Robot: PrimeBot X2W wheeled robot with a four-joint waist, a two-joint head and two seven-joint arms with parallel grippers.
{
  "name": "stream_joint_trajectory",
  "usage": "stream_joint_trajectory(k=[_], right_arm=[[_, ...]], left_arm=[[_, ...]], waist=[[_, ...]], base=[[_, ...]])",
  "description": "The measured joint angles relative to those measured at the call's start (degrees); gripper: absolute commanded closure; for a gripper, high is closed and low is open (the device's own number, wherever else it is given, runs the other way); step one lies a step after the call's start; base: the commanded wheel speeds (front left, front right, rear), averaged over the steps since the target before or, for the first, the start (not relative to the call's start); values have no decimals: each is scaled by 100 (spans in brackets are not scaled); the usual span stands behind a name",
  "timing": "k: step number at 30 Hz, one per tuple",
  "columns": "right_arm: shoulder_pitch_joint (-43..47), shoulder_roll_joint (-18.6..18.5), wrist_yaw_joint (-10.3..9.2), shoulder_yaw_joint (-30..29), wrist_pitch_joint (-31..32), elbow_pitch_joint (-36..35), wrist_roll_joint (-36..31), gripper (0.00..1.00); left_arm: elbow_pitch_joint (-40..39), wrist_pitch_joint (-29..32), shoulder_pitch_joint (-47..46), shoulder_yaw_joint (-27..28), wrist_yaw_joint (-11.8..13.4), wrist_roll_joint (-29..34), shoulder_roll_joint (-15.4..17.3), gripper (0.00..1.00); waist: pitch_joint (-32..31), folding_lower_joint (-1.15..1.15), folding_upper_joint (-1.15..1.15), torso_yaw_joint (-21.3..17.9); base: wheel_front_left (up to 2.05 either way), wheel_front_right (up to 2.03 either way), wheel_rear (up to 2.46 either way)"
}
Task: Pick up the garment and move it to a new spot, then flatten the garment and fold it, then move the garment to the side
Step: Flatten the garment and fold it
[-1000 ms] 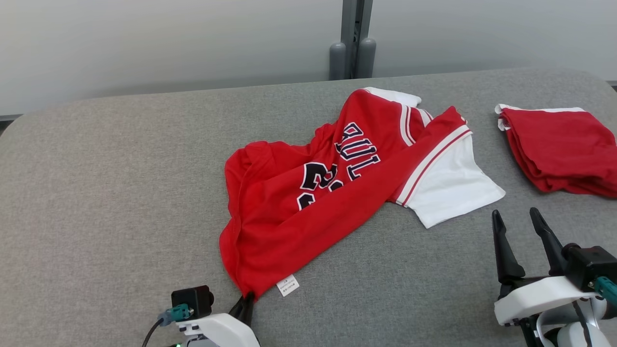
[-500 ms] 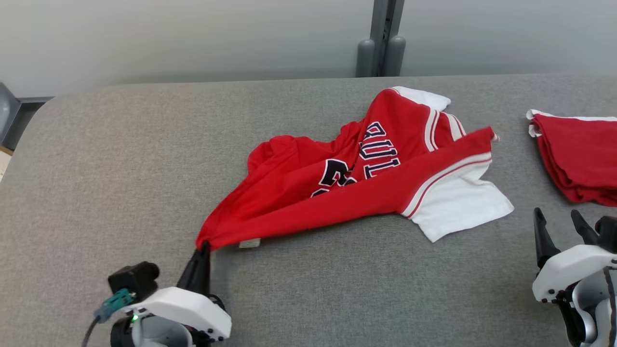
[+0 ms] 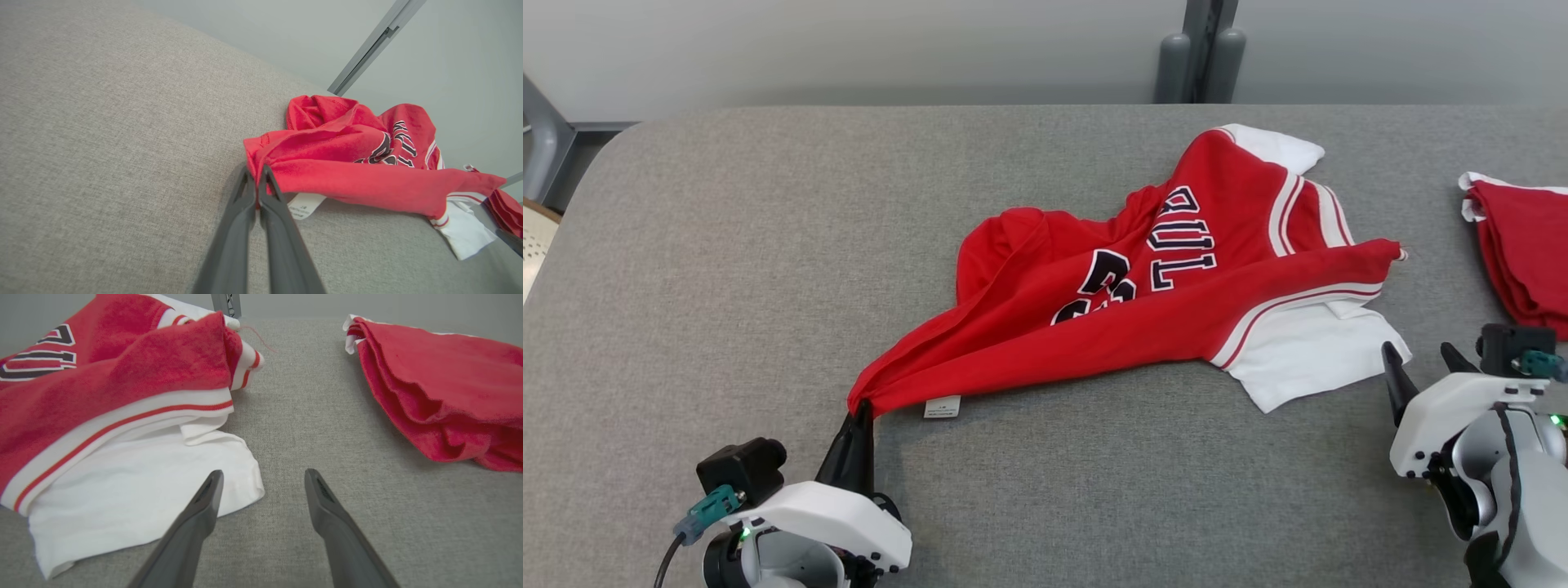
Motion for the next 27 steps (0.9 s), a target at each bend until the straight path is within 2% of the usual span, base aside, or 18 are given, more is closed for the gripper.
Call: stream_joint_trajectory(k=[5, 6, 7, 9, 10, 12, 14, 15, 21, 27], right_arm=[[-385, -108, 0, 118, 175, 628, -107, 0], [-442, -137, 0, 135, 197, 732, -114, 10], [-506, -158, 0, 165, 249, 838, -136, 10], [-617, -171, 0, 250, 311, 981, -138, 33], [-658, -171, 1, 312, 347, 1044, -135, 51], [-708, -175, 0, 423, 425, 1162, -74, 59], [-751, -202, 1, 488, 479, 1256, -26, 74], [-771, -202, 2, 516, 480, 1295, -2, 98], [-800, -179, 1, 573, 190, 1391, 315, 100], [-821, -51, 1, 760, -23, 1051, 1122, 100]], left_arm=[[11, -8, -40, -66, -24, 7, -14, 100], [16, -9, -51, -78, -25, 7, -21, 100], [24, -12, -65, -82, -35, 7, -23, 100], [36, -34, -81, -89, -47, 7, -30, 100], [45, -35, -81, -92, -48, 5, -31, 100], [65, -42, -81, -97, -48, 3, -37, 100], [81, -43, -81, -100, -49, -2, -37, 100], [89, -46, -80, -101, -51, -4, -37, 100], [103, -94, -84, -120, -100, -13, -27, 100], [32, -110, -193, -142, -158, -12, 16, 100]], waist=[[93, 0, 0, 120], [106, 0, 0, 143], [115, 0, 0, 165], [117, 0, 0, 195], [110, 0, 0, 203], [90, 0, 0, 206], [66, 0, 0, 198], [55, 0, 0, 189], [-18, 0, 0, 126], [-83, 0, 0, 36]], base=[[0, 0, 0], [0, 0, 0], [0, 0, 0], [0, 0, 0], [0, 0, 0], [0, 0, 0], [0, 0, 0], [0, 0, 0], [0, 0, 0], [0, 0, 0]])
